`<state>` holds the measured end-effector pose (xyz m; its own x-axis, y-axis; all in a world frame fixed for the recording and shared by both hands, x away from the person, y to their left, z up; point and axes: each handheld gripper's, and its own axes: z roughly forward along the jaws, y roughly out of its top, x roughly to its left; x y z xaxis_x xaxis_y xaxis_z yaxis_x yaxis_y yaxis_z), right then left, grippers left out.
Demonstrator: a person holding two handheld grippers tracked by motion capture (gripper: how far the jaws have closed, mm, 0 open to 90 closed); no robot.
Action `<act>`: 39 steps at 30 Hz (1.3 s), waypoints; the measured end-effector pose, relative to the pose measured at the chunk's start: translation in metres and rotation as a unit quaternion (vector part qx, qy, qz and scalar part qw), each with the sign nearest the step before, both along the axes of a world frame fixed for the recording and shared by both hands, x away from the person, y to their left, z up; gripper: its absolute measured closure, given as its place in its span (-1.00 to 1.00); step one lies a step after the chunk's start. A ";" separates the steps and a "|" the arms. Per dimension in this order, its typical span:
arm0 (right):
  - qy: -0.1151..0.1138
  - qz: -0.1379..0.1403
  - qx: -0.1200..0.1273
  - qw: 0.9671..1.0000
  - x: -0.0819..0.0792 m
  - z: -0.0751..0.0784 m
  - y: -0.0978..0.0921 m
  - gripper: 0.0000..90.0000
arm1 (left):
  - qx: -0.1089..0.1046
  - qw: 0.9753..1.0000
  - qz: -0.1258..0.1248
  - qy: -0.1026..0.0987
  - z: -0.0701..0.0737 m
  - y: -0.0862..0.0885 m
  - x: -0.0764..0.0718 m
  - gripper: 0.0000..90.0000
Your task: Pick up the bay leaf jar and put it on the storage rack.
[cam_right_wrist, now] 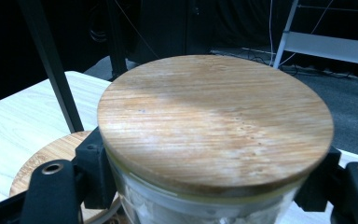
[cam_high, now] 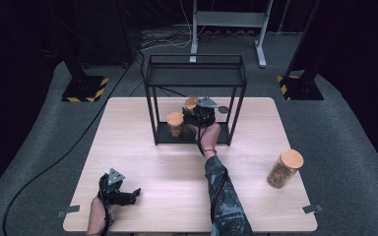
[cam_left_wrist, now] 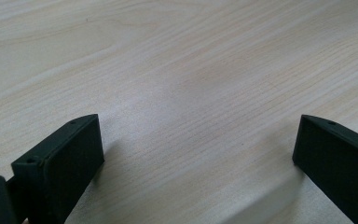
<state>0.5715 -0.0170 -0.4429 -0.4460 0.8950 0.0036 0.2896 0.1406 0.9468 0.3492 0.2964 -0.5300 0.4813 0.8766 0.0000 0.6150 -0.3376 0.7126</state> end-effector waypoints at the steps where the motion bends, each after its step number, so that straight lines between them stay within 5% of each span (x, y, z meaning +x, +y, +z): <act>1: 0.001 0.000 0.000 1.000 0.001 0.000 0.001 -0.44 | 0.000 1.000 0.000 0.000 0.000 0.000 0.000 -0.97; 39: 0.004 0.005 0.000 1.000 0.003 0.000 0.002 -0.45 | 0.000 1.000 0.000 0.000 0.000 0.000 0.000 -0.98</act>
